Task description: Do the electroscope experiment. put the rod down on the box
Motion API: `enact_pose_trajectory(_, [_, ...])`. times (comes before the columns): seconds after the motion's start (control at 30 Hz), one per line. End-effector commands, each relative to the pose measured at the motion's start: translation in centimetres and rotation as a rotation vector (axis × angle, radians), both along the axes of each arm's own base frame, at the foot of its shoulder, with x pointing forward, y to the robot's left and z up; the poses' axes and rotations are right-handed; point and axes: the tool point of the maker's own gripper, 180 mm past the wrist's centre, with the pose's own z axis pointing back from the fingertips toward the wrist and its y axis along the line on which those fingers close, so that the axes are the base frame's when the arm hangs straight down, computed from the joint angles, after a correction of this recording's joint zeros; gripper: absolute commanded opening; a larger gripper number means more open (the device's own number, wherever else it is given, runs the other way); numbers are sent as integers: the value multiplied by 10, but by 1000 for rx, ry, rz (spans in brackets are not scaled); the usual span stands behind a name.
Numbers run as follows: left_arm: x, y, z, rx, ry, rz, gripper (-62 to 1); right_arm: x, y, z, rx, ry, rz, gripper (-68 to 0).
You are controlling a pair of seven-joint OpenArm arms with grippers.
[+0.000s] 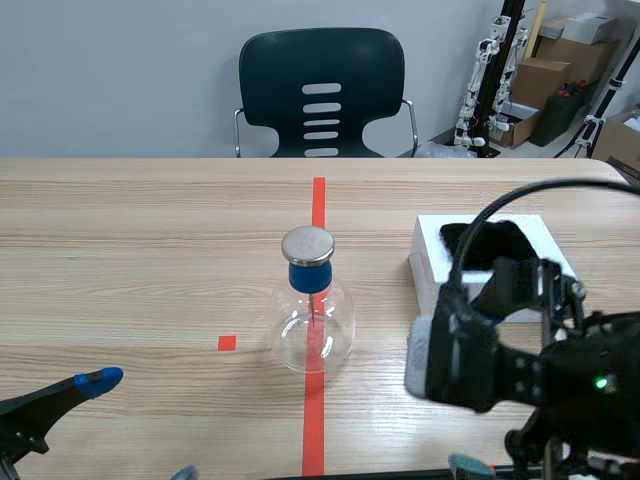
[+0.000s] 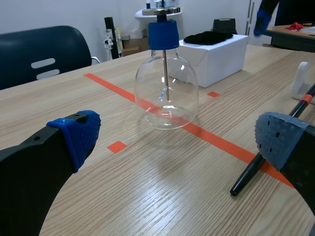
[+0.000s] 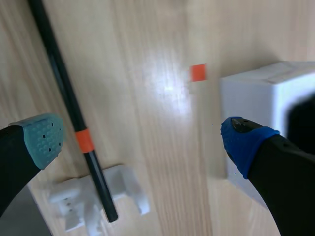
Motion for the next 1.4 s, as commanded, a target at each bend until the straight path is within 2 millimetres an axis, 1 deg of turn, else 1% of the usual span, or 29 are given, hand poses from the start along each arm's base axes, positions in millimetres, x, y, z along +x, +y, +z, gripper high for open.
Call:
enact_pose_trajectory(0.0, [3, 2, 5, -11, -20, 1, 14, 1, -3, 11, 46, -19, -1, 4])
enact_pose_trajectory(0.2, [3, 2, 5, -11, -20, 1, 14, 8, -16, 54, 284, -111, -70, 4])
enact_pose_trajectory(0.4, [3, 2, 5, -11, -20, 1, 14, 9, -30, 97, 513, -188, -128, 4])
enact_pose_trajectory(0.5, [3, 2, 5, -11, -20, 1, 14, 7, -32, 113, 597, -215, -136, 4])
enact_pose_trajectory(0.67, [3, 2, 5, -11, -20, 1, 14, 18, -41, 145, 737, -334, -210, 4])
enact_pose_trajectory(0.77, [3, 2, 5, -11, -20, 1, 14, 19, -41, 155, 788, -358, -212, 4])
enact_pose_trajectory(0.87, [3, 2, 5, -11, -20, 1, 14, 17, -41, 160, 836, -364, -230, 4])
enact_pose_trajectory(1.1, [3, 2, 5, -10, -19, 1, 14, 4, -43, 164, 912, -343, -252, 4])
enact_pose_trajectory(1.37, [3, 2, 5, -11, -20, 1, 14, -6, -55, 164, 951, -352, -328, 4])
